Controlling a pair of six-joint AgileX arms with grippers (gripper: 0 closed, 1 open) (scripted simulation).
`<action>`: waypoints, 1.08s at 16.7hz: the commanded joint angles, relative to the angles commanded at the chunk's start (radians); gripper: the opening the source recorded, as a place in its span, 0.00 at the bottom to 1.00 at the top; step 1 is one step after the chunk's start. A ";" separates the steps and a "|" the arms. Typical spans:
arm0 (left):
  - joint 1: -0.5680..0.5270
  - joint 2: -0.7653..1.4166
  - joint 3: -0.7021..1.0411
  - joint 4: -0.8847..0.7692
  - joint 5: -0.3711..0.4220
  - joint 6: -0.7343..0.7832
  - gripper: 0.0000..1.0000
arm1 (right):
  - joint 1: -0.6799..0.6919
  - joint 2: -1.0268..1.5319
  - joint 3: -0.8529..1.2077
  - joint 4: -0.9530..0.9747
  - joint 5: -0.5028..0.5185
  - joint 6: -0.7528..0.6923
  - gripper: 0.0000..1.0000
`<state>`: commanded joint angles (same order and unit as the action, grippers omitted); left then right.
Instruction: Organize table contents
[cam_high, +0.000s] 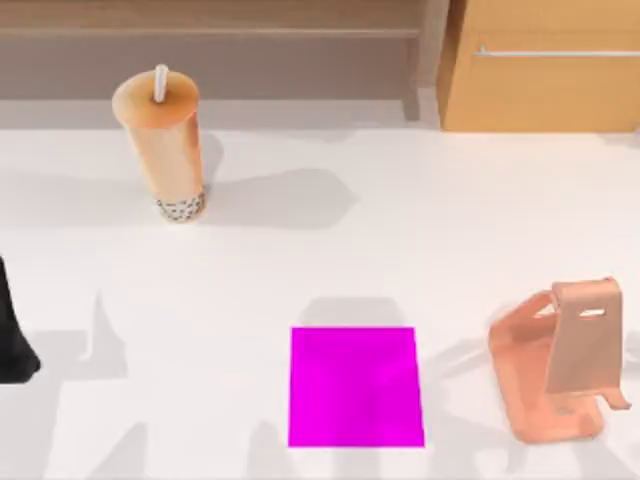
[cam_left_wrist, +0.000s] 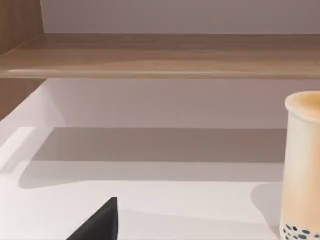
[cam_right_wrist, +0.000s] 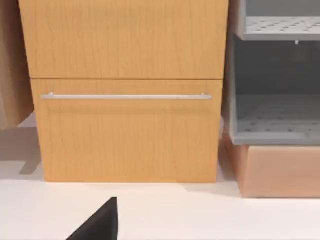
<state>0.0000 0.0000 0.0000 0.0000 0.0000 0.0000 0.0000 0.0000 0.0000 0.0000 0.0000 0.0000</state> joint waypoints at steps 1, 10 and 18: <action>0.000 0.000 0.000 0.000 0.000 0.000 1.00 | 0.000 0.000 0.000 0.000 0.000 0.000 1.00; 0.000 0.000 0.000 0.000 0.000 0.000 1.00 | -0.060 0.371 0.301 -0.304 -0.002 -0.378 1.00; 0.000 0.000 0.000 0.000 0.000 0.000 1.00 | -0.127 1.055 0.675 -0.700 -0.004 -1.097 1.00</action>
<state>0.0000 0.0000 0.0000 0.0000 0.0000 0.0000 -0.1270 1.0548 0.6750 -0.7002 -0.0036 -1.0969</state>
